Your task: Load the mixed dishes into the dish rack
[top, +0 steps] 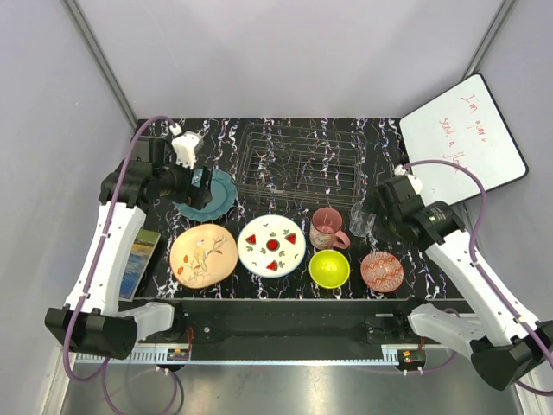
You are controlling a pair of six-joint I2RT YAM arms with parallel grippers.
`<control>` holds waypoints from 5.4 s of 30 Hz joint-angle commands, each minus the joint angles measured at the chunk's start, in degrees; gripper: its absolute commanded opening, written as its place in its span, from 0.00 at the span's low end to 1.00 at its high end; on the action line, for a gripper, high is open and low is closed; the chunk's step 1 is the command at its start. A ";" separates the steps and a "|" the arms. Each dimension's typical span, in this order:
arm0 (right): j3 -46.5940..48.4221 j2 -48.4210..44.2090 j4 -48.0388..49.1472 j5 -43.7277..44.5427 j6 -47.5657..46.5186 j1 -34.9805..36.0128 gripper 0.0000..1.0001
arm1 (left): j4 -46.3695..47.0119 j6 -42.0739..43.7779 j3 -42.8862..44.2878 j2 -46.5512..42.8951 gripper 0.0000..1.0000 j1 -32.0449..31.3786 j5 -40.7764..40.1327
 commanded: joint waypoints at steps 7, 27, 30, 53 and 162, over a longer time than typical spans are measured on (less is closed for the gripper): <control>-9.57 -4.98 -15.09 -8.66 13.54 -0.24 1.00 | 2.53 5.37 2.57 3.41 0.99 -0.49 3.40; -10.55 7.65 -5.33 -7.47 5.63 -0.15 0.81 | 4.99 6.24 0.73 1.67 0.99 -0.67 1.74; -10.63 10.38 -3.31 -6.95 5.71 -0.15 0.80 | 5.69 6.42 -0.06 1.49 0.99 -0.67 1.03; -17.23 20.05 3.63 -2.37 12.66 -0.06 0.66 | 5.25 8.00 -0.42 0.26 0.99 -0.67 -0.73; 60.47 84.92 62.35 -54.68 6.34 -2.08 0.94 | 10.09 8.44 -2.17 3.86 0.99 16.30 10.43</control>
